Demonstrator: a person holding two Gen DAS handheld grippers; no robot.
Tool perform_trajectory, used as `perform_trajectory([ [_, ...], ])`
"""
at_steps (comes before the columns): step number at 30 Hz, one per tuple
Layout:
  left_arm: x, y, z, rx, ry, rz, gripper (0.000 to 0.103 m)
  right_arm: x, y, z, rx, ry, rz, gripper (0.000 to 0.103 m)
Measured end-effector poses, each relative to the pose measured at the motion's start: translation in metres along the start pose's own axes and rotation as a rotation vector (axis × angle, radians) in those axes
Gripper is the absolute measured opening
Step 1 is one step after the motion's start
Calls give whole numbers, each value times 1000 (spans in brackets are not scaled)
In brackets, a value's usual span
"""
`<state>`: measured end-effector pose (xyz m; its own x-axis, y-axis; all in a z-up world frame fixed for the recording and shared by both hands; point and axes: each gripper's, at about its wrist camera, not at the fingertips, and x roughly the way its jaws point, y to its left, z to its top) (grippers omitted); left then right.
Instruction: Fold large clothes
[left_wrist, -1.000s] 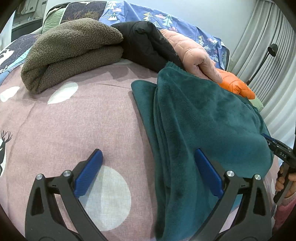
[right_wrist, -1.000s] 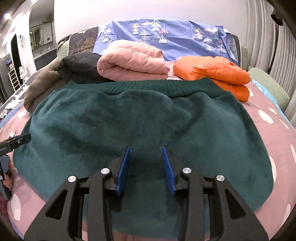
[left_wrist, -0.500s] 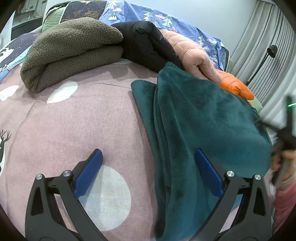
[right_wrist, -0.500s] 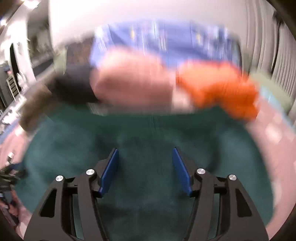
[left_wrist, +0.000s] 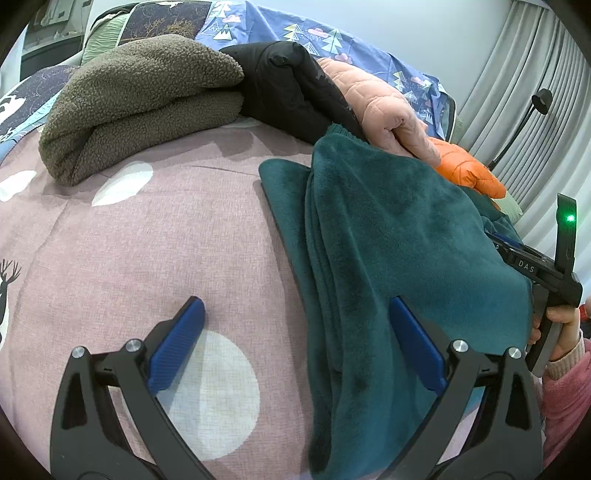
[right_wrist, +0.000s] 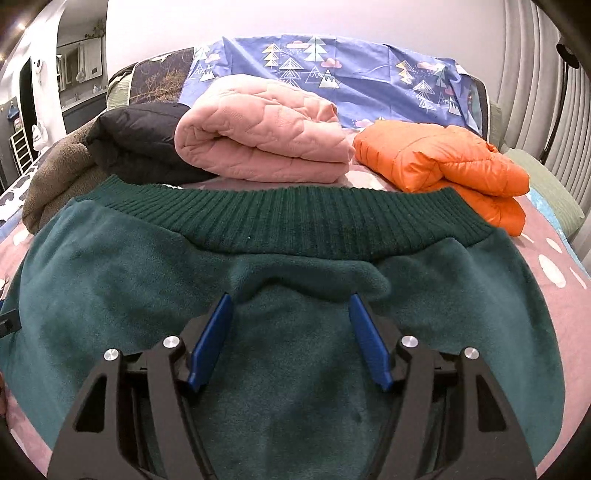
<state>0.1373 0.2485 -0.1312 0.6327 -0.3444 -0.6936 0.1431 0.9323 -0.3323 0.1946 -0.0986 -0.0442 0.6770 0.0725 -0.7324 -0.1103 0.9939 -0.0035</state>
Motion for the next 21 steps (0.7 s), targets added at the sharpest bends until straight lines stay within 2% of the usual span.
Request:
perform_trajectory([
  [4, -1, 1, -1, -2, -6, -8, 100, -6, -1, 2, 2, -9, -18, 67],
  [6, -4, 2, -1, -10, -14, -21, 97, -24, 1, 0, 17, -59, -55, 67],
  [7, -7, 3, -1, -15, -18, -28, 93, -41, 8, -4, 0, -107, -35, 67],
  [10, -19, 5, 4, -37, -22, -71, 92, -70, 44, -20, -170, -148, 25, 73],
  [13, -25, 5, 19, -27, -29, -75, 93, -80, 88, -42, -359, -146, -12, 74],
  [16, -22, 4, 43, 16, -24, -57, 96, -85, 112, -55, -411, -140, 4, 74],
  [19, 1, 14, 65, 48, -8, 30, 97, -87, 126, -62, -419, -129, 45, 74],
  [21, 19, 26, 72, 17, 34, 4, 97, -88, 132, -64, -429, -123, 56, 74],
])
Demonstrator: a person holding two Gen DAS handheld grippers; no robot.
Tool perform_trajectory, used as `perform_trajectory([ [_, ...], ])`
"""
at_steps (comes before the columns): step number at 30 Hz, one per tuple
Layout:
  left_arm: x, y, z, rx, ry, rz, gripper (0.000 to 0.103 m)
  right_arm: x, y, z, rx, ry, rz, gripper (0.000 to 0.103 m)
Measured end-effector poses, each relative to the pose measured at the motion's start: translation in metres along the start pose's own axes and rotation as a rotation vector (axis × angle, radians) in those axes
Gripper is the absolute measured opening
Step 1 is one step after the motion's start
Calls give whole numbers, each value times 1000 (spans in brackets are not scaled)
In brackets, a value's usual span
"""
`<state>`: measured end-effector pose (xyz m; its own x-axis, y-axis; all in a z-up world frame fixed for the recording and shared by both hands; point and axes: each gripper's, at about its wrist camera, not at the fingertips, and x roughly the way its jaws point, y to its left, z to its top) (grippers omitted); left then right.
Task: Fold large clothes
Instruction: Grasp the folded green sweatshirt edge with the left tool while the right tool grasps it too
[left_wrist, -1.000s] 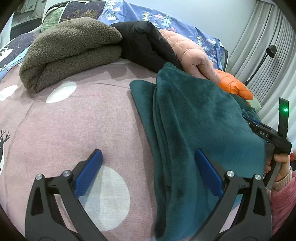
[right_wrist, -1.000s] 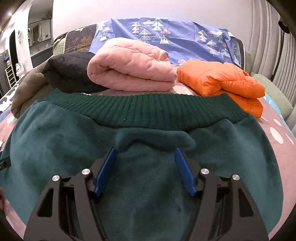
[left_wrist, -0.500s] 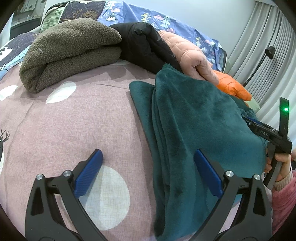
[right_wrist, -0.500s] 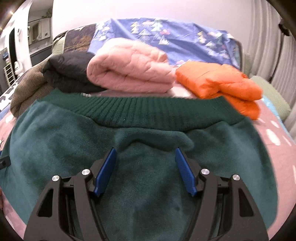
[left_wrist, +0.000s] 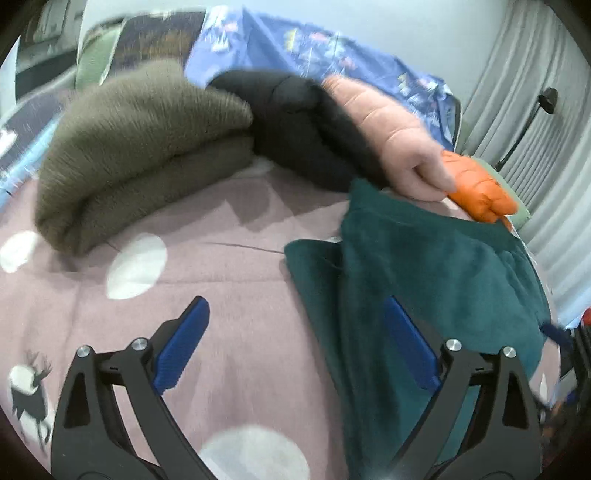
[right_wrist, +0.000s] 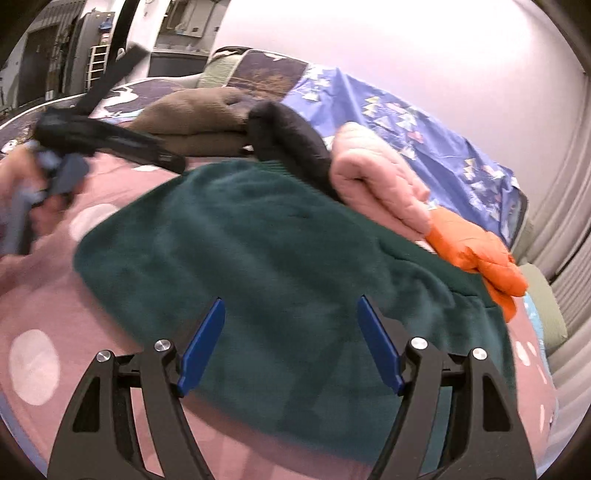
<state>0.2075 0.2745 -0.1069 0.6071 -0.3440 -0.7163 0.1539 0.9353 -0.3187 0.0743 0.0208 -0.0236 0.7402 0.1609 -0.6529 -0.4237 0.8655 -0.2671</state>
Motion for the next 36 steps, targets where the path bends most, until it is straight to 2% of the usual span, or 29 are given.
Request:
perform_trajectory([
  [3, 27, 16, 6, -93, 60, -179, 97, 1, 9, 3, -5, 14, 2, 75],
  [4, 37, 18, 6, -111, 74, -230, 100, 2, 9, 4, -3, 18, 8, 75],
  [9, 45, 17, 3, -77, 26, -305, 101, 3, 13, 4, -2, 17, 31, 75],
  [12, 44, 23, 0, -106, 14, -412, 100, -5, 24, 0, -44, -10, 106, 75],
  [15, 41, 18, -3, -105, 11, -510, 99, -18, 53, -9, -158, -41, 216, 77],
  [16, 41, 13, -4, -90, 15, -524, 99, -21, 61, -12, -192, -47, 242, 77],
  [18, 44, 2, -5, -47, 36, -484, 93, -23, 80, -14, -259, -63, 259, 78],
  [20, 46, -2, -6, -35, 43, -462, 90, -16, 101, -14, -334, -59, 219, 78],
  [23, 47, 5, -7, -79, 31, -487, 82, 3, 125, -11, -413, -19, 152, 78],
  [24, 47, 8, -7, -93, 29, -496, 79, 10, 131, -9, -424, -6, 139, 78],
  [26, 46, 12, -7, -110, 26, -509, 77, 15, 134, -3, -415, -25, 114, 87],
  [31, 49, 11, -6, -109, 28, -512, 77, 32, 149, 9, -415, -79, 28, 87],
  [33, 51, 10, -6, -113, 30, -514, 77, 36, 153, 14, -407, -75, 50, 68],
  [34, 51, 10, -6, -114, 32, -514, 76, 39, 155, 15, -417, -78, 42, 55],
  [35, 49, 15, -7, -117, 37, -516, 76, 38, 158, 15, -429, -87, 25, 48],
  [36, 49, 17, -6, -122, 42, -519, 76, 37, 161, 14, -438, -95, 18, 45],
])
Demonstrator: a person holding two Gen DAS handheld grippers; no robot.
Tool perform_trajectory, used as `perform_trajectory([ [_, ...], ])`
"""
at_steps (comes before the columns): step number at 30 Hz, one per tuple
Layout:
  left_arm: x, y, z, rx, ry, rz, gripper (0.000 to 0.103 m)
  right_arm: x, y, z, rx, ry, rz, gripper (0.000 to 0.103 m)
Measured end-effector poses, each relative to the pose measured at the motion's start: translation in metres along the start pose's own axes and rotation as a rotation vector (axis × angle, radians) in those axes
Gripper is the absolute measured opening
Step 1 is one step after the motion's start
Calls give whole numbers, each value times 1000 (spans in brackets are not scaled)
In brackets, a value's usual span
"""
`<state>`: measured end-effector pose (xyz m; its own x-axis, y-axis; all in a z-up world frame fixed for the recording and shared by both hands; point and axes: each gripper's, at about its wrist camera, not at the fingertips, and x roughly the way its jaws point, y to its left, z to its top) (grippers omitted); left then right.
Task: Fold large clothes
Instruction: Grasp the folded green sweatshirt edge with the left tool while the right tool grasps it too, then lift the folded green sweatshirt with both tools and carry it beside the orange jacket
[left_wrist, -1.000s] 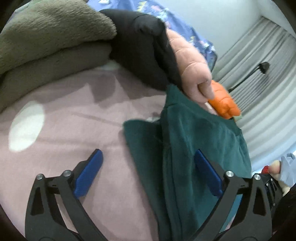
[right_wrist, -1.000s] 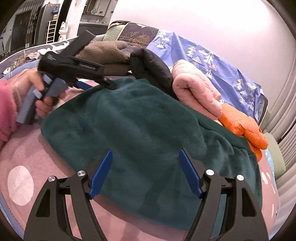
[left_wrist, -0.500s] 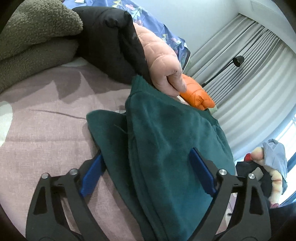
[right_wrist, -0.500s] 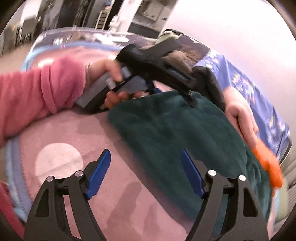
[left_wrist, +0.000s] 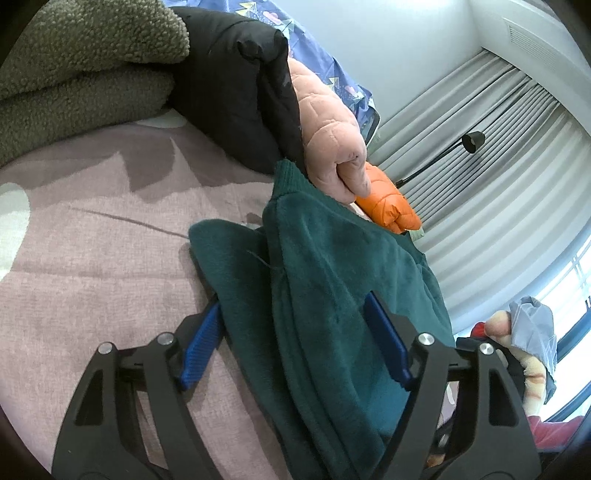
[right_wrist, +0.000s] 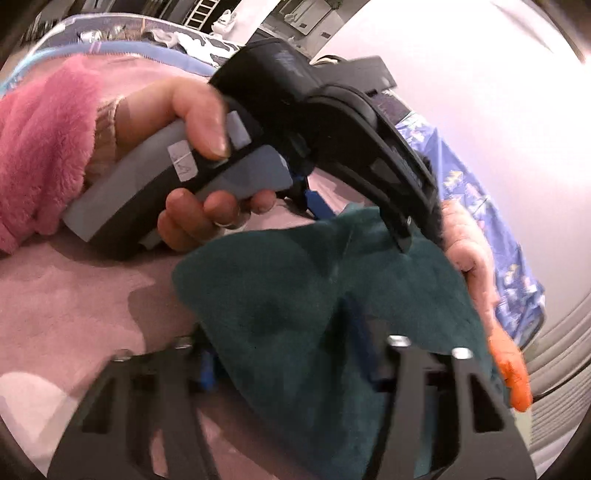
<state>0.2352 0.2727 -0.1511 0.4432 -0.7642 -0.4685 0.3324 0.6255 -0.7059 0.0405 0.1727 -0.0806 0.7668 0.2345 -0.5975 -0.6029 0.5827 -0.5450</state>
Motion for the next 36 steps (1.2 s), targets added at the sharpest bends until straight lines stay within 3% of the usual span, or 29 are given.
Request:
perform_trajectory([
  [3, 5, 4, 8, -55, 13, -3, 50, -11, -12, 0, 71, -34, 34, 36],
  [6, -1, -1, 13, -94, -16, -19, 38, -30, -46, 1, 252, -81, 101, 32],
  [10, -16, -45, 29, -17, -65, -12, 34, -60, -81, -3, 401, -172, 134, 31],
  [14, -22, -113, 54, 105, -84, -1, 34, -96, -128, -14, 530, -275, 140, 30],
  [20, 9, -227, 87, 281, -61, 11, 34, -144, -206, -57, 745, -407, 142, 30],
  [24, 57, -305, 95, 402, -8, 24, 34, -173, -254, -112, 912, -481, 127, 29],
  [29, 149, -389, 80, 545, 91, -24, 33, -193, -295, -201, 1130, -523, 96, 27],
  [33, 244, -420, 42, 620, 233, -29, 28, -194, -306, -279, 1306, -473, 78, 26],
  [36, 311, -420, 8, 642, 352, -18, 28, -175, -298, -334, 1455, -372, 137, 26],
])
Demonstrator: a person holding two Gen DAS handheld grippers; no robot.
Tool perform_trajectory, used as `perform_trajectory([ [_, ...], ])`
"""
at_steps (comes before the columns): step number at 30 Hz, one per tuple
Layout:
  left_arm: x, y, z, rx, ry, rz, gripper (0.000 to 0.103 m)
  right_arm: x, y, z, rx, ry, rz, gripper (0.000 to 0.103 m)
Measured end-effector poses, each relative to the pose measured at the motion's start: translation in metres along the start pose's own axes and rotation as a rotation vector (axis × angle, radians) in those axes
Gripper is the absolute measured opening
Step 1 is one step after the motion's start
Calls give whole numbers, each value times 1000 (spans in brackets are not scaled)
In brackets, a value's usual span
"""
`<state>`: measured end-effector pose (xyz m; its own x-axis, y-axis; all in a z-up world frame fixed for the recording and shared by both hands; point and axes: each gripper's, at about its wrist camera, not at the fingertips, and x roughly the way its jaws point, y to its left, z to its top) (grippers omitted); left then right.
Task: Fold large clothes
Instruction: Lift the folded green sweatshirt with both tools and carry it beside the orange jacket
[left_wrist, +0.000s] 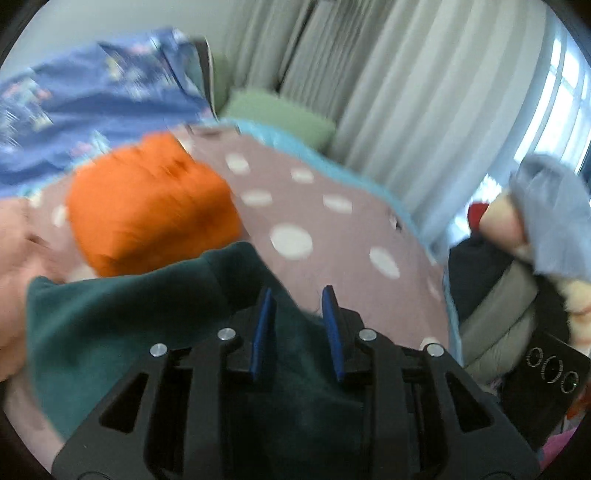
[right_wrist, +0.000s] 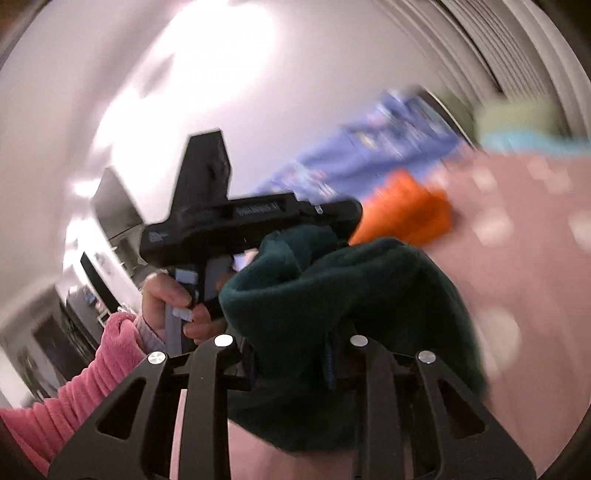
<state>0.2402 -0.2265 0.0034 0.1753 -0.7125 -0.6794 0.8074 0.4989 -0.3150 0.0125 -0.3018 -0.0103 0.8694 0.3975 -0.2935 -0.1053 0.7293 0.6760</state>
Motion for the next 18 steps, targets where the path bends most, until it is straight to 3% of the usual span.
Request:
perform_trajectory([
  [3, 35, 2, -6, -30, 46, -58, 26, 1, -38, -21, 118, 67, -9, 26],
  [6, 40, -6, -7, -8, 43, -57, 26, -2, -52, -27, 206, 92, 57, 37],
  [8, 42, -7, -9, -2, 54, -34, 26, -3, -46, -26, 200, 96, 59, 61],
  [10, 38, -8, -12, 2, 44, -34, 29, 7, -44, -16, 210, 107, 91, 69],
  [11, 37, -9, -13, 2, 38, -40, 30, 15, -44, -13, 219, 118, 86, 68],
  [12, 37, -9, -13, 1, 33, -42, 30, 21, -45, -12, 227, 124, 27, 61],
  [13, 34, -8, -13, -1, 30, -38, 31, 23, -54, -9, 248, 131, 28, 38],
  [15, 26, -8, -11, -12, 23, 4, 35, 16, -62, -8, 299, 121, 85, 32],
  [16, 18, -10, -8, -14, 15, 16, 41, 7, -53, -3, 246, 94, 80, 31],
  [18, -18, -15, -1, 18, -72, 36, 54, -11, -26, 10, 76, 19, 24, 30],
])
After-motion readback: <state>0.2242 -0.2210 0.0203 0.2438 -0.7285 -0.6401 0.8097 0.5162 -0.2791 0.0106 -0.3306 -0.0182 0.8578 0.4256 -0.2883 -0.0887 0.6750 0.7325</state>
